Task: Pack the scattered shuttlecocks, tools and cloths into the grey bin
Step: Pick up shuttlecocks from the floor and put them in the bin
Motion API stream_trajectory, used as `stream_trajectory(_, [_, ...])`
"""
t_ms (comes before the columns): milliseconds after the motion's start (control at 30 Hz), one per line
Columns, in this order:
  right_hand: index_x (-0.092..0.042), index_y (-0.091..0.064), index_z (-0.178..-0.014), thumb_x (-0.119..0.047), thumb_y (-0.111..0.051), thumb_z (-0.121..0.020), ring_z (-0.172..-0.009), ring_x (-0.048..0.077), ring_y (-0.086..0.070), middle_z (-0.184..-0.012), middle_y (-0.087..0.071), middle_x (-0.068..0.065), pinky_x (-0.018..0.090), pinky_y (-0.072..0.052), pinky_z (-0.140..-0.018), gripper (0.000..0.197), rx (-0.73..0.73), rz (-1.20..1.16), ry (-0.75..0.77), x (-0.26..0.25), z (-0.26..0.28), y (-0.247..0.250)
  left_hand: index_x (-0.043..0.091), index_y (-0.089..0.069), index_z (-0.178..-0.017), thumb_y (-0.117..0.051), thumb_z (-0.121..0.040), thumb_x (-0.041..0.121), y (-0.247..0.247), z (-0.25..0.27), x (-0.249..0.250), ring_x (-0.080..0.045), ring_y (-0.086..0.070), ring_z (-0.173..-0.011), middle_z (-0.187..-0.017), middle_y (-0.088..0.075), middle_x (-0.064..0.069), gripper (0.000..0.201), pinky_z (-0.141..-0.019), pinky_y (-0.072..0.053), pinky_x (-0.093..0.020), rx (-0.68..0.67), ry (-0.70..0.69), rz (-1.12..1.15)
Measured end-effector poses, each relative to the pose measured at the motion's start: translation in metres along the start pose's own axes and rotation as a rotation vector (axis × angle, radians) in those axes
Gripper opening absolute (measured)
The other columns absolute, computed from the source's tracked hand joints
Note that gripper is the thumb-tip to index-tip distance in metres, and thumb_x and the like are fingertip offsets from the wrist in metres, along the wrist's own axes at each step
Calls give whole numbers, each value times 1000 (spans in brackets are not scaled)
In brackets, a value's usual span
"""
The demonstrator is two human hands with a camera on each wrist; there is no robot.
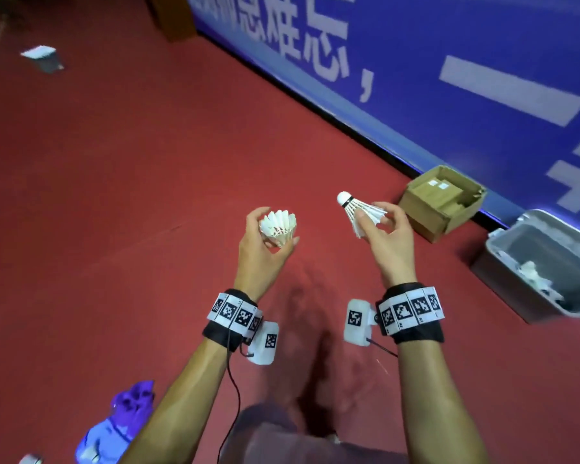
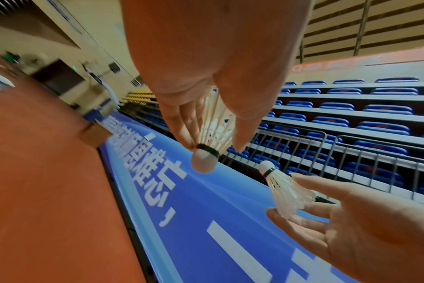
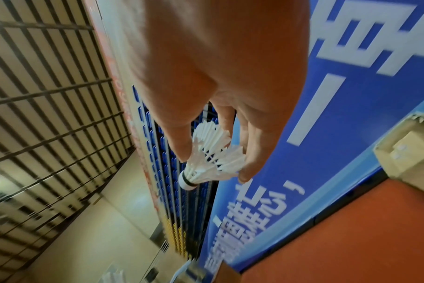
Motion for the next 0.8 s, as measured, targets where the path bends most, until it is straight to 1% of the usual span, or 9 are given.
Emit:
stream_trajectory(67, [-8, -63, -120, -16, -78, -89, -69, -13, -65, -98, -70, -6, 10, -49, -65, 35, 84, -3, -7, 2, -24, 44, 19, -53, -130, -88, -80, 21, -50, -17, 12, 0, -65, -78, -102, -69, 6, 61, -72, -50, -13, -81, -30, 4])
stream_trajectory(200, [-9, -64, -118, -21, -80, -88, -67, -9, -66, -93, -71, -4, 12, -50, -65, 36, 250, -20, -35, 14, -70, 124, 23, -54, -133, -86, -81, 28, -149, -57, 30, 0, -63, -78, -102, -69, 4, 61, -72, -49, -13, -244, -63, 16])
stream_trajectory(300, [-13, -66, -116, -29, -82, -87, -71, -3, -66, -96, -73, 1, 20, -53, -70, 36, 370, 4, -44, 22, -106, 175, 24, -55, -134, -87, -80, 29, -223, -92, 39, 2, -61, -74, -100, -69, 6, 64, -71, -49, -13, -326, -61, 59])
stream_trajectory(433, [-23, -69, -110, -48, -82, -80, -82, 11, -68, -101, -76, 8, 44, -59, -80, 41, 503, 34, -36, 25, -170, 239, 20, -55, -136, -87, -81, 25, -331, -144, 52, -3, -65, -63, -90, -71, 5, 63, -63, -54, -19, -441, -56, 160])
stream_trajectory(500, [-23, -70, -108, -42, -81, -85, -83, 9, -68, -98, -75, 3, 46, -60, -83, 31, 567, 63, -33, 22, -208, 270, 20, -57, -133, -85, -83, 23, -384, -171, 64, 1, -60, -57, -81, -69, 7, 58, -59, -49, -15, -481, -93, 174])
stream_trajectory(567, [-20, -70, -111, -37, -79, -89, -85, 3, -67, -100, -73, 0, 40, -61, -82, 30, 627, 78, -10, 12, -243, 299, 23, -58, -131, -85, -83, 27, -437, -200, 77, -3, -61, -54, -75, -69, 5, 56, -56, -52, -20, -541, -136, 180])
stream_trajectory(667, [-11, -69, -114, -32, -77, -91, -79, -12, -62, -99, -71, -5, 15, -53, -74, 32, 746, 107, -1, 5, -282, 344, 35, -55, -130, -84, -82, 37, -514, -237, 98, -20, -66, -65, -87, -71, 1, 56, -62, -59, -36, -664, -189, 201])
stream_trajectory(700, [-11, -68, -113, -32, -78, -90, -79, -11, -63, -98, -71, -5, 16, -52, -76, 33, 785, 106, -13, 6, -292, 360, 36, -54, -131, -84, -82, 37, -539, -246, 109, -18, -66, -69, -92, -71, 3, 57, -63, -58, -33, -699, -217, 209])
stream_trajectory(800, [-18, -65, -108, -39, -83, -84, -88, 7, -68, -105, -75, 6, 34, -56, -85, 36, 858, 78, -58, 11, -315, 404, 28, -52, -133, -85, -82, 22, -607, -264, 138, -1, -63, -82, -112, -64, 11, 61, -74, -53, -18, -802, -252, 223])
Point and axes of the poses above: each hand's wrist, its own z-axis away from the middle knuckle, its own y-axis out of the back of the hand, x = y × z, the point moved 6 cm from there along -z, towards the middle knuckle
